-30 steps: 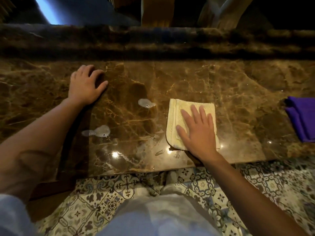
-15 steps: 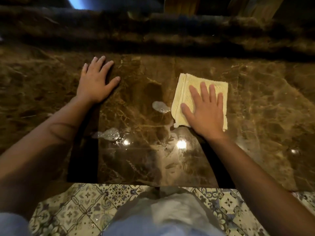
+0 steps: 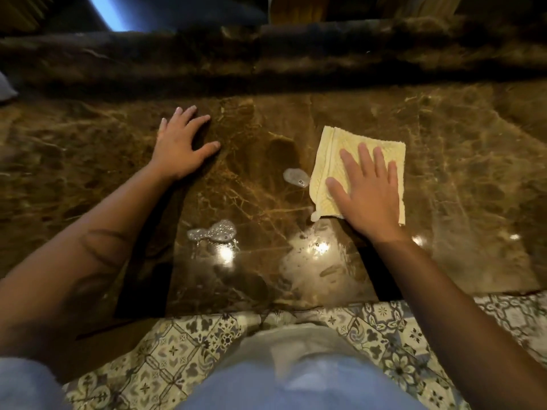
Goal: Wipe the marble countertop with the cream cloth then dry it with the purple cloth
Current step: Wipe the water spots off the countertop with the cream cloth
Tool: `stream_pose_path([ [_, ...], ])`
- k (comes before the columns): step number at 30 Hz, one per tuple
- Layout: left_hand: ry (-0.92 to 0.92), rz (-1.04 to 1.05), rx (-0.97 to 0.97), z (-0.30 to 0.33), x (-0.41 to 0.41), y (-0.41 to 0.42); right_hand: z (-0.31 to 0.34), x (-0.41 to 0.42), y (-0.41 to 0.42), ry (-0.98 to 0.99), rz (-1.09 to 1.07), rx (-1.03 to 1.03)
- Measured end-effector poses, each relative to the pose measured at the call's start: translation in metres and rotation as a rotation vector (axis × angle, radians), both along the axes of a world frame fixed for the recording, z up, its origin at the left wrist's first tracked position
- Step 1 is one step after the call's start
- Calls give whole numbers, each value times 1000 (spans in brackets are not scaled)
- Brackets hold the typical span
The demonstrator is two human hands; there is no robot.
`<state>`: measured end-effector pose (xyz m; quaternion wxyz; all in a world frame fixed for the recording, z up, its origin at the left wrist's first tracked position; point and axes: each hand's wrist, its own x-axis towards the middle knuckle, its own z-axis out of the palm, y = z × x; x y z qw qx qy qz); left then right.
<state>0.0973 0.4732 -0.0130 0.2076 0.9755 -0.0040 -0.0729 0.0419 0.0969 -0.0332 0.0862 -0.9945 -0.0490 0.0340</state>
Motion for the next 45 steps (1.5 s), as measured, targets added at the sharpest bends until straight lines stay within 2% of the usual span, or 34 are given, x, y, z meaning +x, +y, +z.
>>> stream_pose_path([
  [2, -2, -23, -23, 5, -10, 20, 1, -30, 4, 18, -57, -6],
  [5, -59, -18, 165, -3, -48, 54, 1, -77, 14, 21, -128, 1],
  [8, -80, -8, 223, -18, -84, 74, -3, -101, 23, -5, -161, -3],
  [17, -115, -15, 223, -22, -87, 75, -7, -17, 35, -14, -247, -40],
  [24, -107, 6, 232, -16, -89, 69, -5, 55, 56, -9, -193, -8],
  [27, -102, 14, 236, -14, -88, 67, -4, 57, 59, 9, -156, -20],
  [31, -78, 10, 239, -10, -89, 66, 0, 14, 63, 23, -50, 9],
  [36, -72, -169, 284, 12, -50, 84, 2, -52, 72, 10, -44, 12],
  [39, -87, -318, 274, 14, -12, 88, 5, -75, 74, 36, -143, 29],
  [42, -27, -418, 251, 5, 18, 83, 5, -100, 85, 13, -274, 64],
  [45, -44, -474, 225, -6, 30, 83, 0, -108, 96, 6, -350, 2],
])
